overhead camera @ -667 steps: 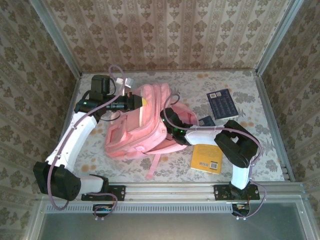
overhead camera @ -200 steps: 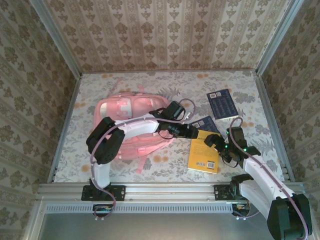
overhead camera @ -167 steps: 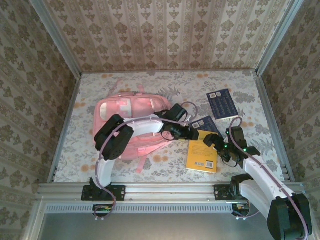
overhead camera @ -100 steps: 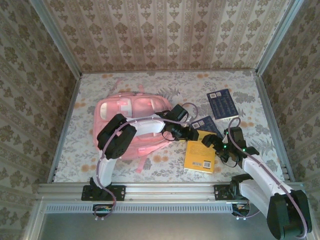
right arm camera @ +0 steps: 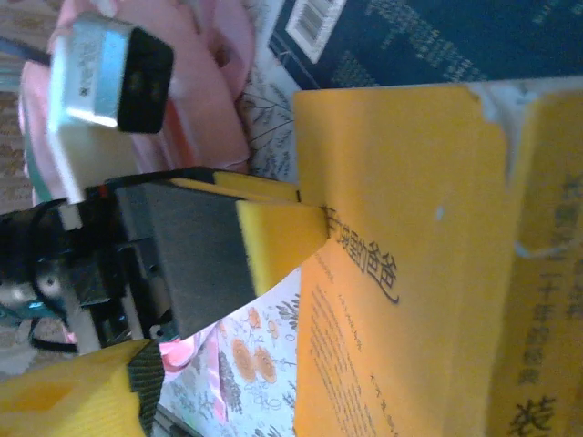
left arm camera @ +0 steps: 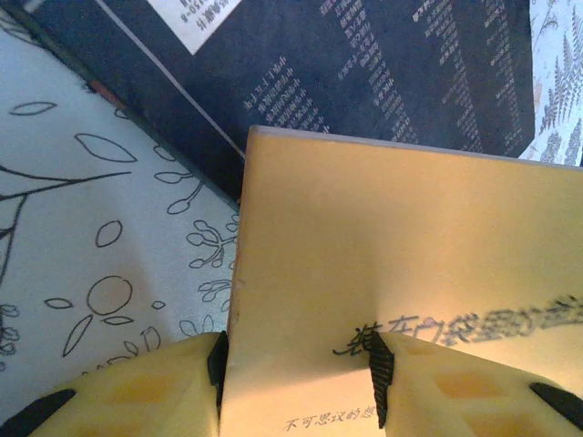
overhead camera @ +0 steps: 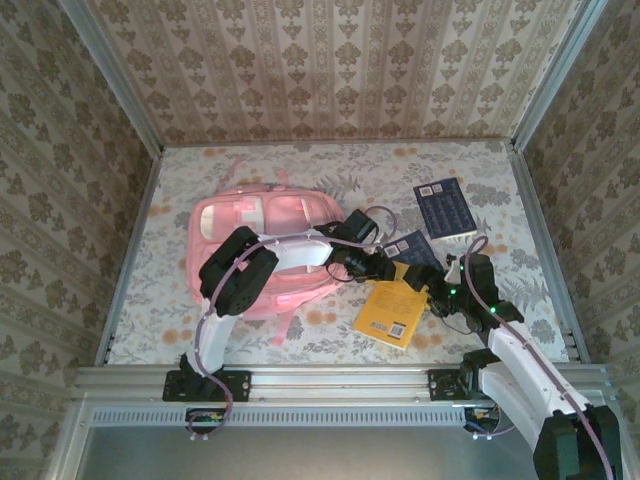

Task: Pack the student bag

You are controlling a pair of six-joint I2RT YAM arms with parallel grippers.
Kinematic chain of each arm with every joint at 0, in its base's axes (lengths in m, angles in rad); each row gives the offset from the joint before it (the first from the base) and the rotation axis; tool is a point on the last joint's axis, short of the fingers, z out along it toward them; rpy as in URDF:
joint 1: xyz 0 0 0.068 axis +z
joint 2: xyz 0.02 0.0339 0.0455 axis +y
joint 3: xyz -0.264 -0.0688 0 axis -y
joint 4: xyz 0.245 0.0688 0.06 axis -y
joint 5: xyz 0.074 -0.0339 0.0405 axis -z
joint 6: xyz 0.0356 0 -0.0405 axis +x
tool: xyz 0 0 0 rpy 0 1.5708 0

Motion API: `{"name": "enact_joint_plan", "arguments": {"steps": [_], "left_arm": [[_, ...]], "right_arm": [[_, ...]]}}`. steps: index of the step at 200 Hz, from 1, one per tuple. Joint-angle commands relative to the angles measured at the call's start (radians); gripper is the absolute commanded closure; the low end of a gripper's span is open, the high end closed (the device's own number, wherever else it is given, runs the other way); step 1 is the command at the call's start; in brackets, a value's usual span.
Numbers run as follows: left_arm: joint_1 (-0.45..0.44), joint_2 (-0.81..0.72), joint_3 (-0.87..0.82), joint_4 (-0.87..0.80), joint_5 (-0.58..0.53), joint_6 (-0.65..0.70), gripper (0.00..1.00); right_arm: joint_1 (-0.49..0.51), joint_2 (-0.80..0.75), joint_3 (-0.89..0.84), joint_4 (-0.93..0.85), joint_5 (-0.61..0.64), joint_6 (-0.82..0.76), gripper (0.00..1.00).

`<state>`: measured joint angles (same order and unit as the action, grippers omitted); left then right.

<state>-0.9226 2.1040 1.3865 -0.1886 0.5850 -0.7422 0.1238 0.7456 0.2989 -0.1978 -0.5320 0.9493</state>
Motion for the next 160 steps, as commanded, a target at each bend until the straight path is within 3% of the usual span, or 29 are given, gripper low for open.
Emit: {"name": "enact_joint_plan", "arguments": {"steps": [1,41,80,130,160], "left_arm": [[-0.019,0.007,0.015,0.029,0.051,-0.015,0.54],[-0.015,-0.038,0.019,0.034,0.083,-0.02,0.53],[0.005,-0.122,0.015,-0.025,0.065,0.01,0.46],[0.064,-0.325,-0.044,-0.094,0.014,0.027,0.29],[0.09,-0.407,-0.056,-0.154,0.01,0.06,0.21]], "right_arm": [[-0.001,-0.01,-0.008,0.022,-0.024,0.022,0.29],[-0.001,0.042,-0.033,0.056,-0.018,0.026,0.51],[-0.001,0.051,0.017,-0.013,0.018,-0.013,1.0],[-0.004,-0.055,0.124,0.002,0.006,0.045,1.0],[-0.003,-0.042,0.2,0.095,-0.099,0.071,1.0]]}}
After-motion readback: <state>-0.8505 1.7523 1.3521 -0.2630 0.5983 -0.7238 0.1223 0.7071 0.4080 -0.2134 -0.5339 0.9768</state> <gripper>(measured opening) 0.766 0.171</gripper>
